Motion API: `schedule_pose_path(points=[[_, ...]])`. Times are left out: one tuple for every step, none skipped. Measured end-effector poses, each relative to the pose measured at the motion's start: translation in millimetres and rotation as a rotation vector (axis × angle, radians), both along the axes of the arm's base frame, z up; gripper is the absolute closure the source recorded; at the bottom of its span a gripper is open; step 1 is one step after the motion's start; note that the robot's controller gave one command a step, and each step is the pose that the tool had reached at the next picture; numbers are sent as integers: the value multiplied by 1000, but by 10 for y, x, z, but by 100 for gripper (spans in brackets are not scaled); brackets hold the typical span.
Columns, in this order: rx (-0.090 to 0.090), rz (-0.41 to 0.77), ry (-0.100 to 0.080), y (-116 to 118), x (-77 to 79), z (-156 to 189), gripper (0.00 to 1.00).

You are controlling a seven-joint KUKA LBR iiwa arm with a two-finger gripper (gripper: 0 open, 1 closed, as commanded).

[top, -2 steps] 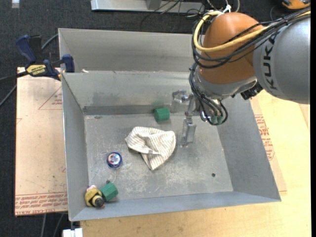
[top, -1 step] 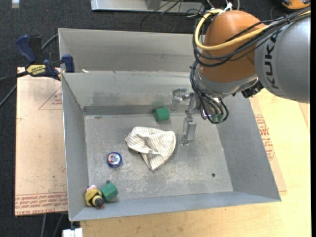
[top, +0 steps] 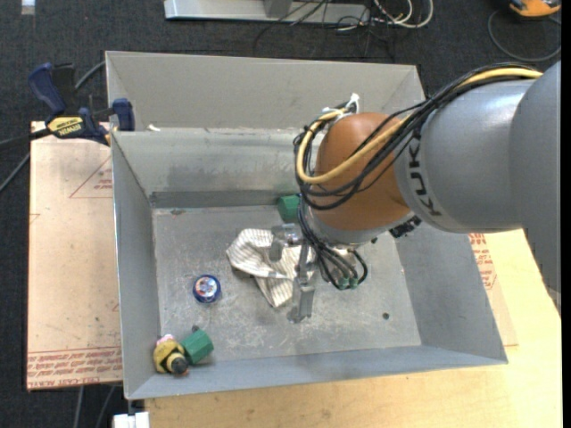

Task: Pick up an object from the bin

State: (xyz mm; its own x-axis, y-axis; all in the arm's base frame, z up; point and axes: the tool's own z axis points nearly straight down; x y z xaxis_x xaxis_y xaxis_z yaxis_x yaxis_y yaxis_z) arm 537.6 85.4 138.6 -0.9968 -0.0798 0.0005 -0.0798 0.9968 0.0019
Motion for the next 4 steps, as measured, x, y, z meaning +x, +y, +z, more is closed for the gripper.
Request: schedule_pose_path(points=[[0, 44, -4, 130, 71, -264, 0], [3, -42, -5, -28, 115, -675, 100], [3, -42, -5, -29, 115, -675, 100], [4, -44, -8, 38, 214, 803, 100]])
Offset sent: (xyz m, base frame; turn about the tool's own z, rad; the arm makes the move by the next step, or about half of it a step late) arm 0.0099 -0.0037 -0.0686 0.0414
